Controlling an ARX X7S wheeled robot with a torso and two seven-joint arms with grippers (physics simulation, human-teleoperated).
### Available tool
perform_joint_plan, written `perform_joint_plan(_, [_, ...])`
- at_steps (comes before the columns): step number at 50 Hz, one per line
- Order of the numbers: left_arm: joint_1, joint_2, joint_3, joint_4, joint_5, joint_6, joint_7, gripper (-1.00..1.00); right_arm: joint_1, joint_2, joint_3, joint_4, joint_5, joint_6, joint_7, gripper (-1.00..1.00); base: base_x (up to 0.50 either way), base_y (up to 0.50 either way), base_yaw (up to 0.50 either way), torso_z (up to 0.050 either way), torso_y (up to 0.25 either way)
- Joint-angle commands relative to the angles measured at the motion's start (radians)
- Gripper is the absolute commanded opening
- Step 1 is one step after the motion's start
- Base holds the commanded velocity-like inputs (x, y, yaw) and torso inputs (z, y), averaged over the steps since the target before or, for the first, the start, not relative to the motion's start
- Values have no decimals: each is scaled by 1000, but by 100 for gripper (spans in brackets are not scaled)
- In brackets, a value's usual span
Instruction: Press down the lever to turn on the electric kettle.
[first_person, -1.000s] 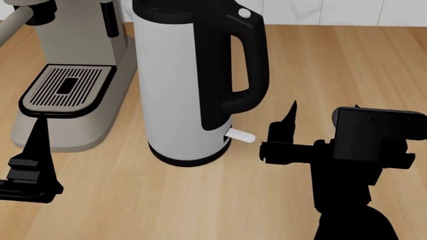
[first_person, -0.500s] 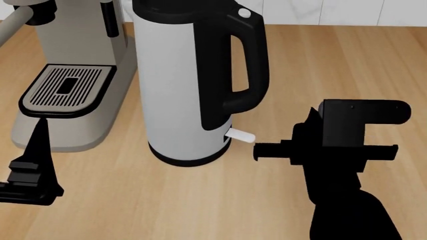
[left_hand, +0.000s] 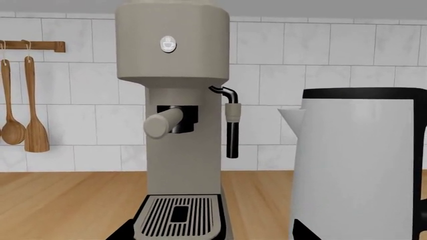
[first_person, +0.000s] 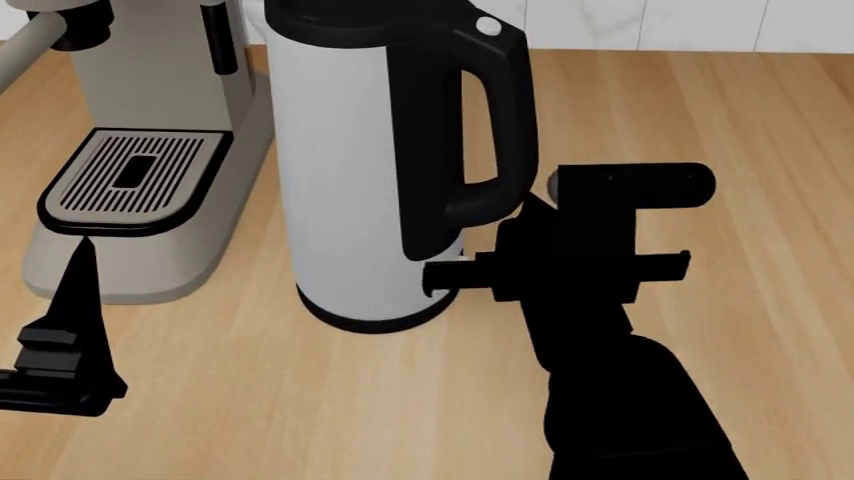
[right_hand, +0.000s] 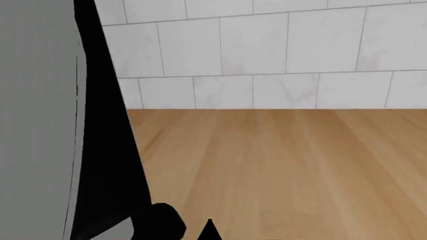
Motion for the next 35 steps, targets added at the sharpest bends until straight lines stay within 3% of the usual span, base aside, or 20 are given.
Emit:
perform_joint_plan(1, [2, -8, 0, 10, -7, -7, -8, 100, 20, -35, -49, 91, 6, -49, -38, -100, 0, 0, 3, 0, 0])
perform_joint_plan(35, [22, -18, -26, 21, -46, 13, -18, 100, 9, -55, -120, 502, -37, -319, -51, -100, 2, 1, 2, 0, 0])
